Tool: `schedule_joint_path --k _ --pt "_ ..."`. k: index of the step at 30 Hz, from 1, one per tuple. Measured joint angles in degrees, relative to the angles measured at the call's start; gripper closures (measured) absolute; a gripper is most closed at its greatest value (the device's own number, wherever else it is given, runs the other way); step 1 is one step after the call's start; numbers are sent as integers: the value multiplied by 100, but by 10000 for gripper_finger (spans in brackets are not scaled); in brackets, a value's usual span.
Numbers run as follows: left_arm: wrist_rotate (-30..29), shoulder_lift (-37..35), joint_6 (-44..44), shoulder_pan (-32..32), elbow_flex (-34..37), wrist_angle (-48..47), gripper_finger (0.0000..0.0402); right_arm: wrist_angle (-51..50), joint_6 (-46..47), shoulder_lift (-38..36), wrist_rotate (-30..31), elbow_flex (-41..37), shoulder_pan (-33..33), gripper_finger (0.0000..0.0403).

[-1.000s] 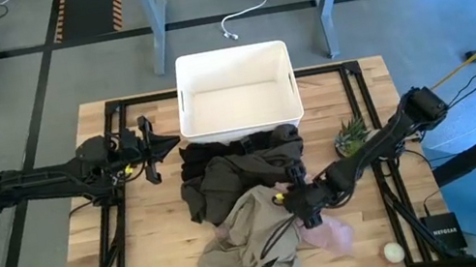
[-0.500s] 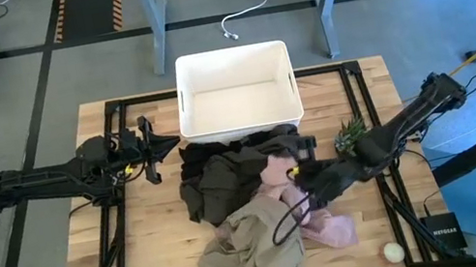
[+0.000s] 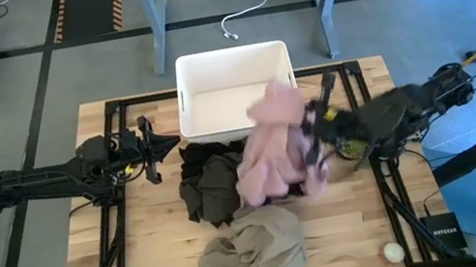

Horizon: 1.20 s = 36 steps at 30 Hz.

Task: Sort clothes
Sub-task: Put the pink long sleeve shirt into the bin

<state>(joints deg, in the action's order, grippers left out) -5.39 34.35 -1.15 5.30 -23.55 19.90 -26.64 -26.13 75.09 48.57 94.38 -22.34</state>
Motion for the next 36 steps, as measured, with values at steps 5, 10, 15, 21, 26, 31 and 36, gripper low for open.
schedule_joint_path --k 5,10,15,21,26,31,36 --pt "-241 0 2 -2 0 0 384 1600 -1364 -4 -743 254 948 378" --pt "-300 0 2 -2 0 13 384 2993 -1619 55 -2097 272 2212 377" --pt "-300 0 1 -2 0 22 384 3910 -1613 389 -2974 272 3324 378" --pt "-298 0 -17 -2 0 18 384 3510 -1176 905 -3013 272 4022 377" --pt "-289 0 -118 -2 0 -45 384 2281 -255 1350 -3018 261 4279 358" --pt "-276 -2 -202 -4 0 -141 384 664 81 1568 -2836 261 4226 317" --pt "-271 -2 -210 0 0 -142 384 -686 452 1441 -2786 261 4045 262"
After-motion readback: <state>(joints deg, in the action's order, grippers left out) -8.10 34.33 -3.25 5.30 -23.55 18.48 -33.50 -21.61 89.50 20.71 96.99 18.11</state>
